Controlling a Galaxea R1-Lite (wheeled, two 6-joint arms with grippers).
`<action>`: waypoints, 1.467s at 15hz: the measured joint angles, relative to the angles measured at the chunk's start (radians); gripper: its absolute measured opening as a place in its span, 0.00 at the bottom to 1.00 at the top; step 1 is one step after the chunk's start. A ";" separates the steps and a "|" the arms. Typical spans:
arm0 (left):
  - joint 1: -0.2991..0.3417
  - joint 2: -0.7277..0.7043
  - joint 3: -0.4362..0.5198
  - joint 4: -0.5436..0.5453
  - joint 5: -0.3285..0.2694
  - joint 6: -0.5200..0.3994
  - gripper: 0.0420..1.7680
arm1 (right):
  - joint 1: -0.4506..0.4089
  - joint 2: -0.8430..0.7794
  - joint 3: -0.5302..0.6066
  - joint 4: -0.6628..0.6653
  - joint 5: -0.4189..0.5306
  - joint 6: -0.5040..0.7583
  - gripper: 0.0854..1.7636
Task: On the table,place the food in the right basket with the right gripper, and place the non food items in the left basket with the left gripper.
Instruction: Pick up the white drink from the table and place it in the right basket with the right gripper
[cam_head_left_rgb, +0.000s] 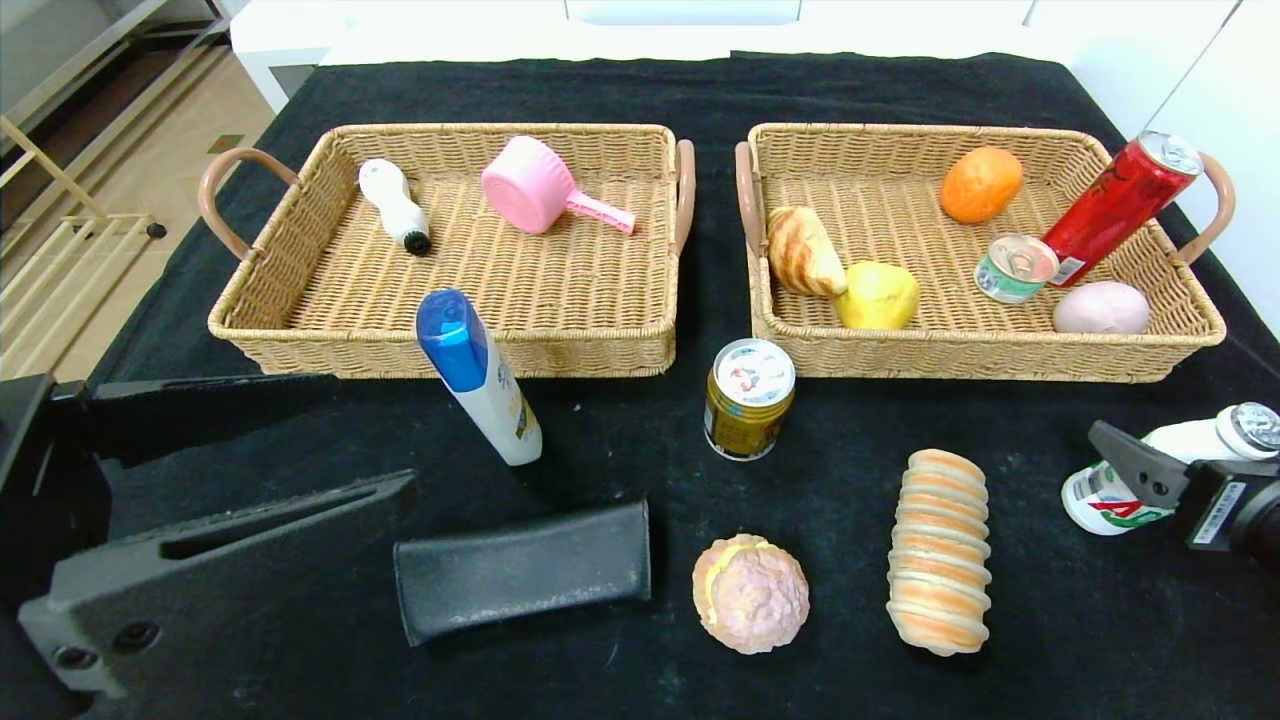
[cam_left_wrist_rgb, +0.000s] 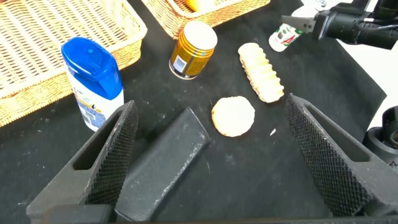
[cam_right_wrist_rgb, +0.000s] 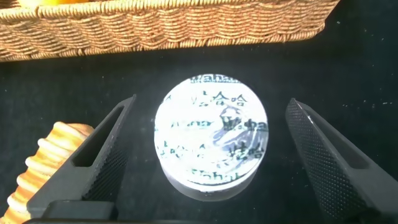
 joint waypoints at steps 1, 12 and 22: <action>0.000 -0.001 0.000 0.000 0.000 0.000 0.97 | 0.000 0.001 0.000 0.000 0.000 0.001 0.97; 0.000 -0.001 0.001 -0.001 0.000 0.000 0.97 | 0.001 0.014 0.000 0.000 0.000 0.010 0.56; -0.001 -0.004 0.003 -0.001 -0.001 0.002 0.97 | 0.003 0.028 0.000 -0.004 0.001 0.009 0.50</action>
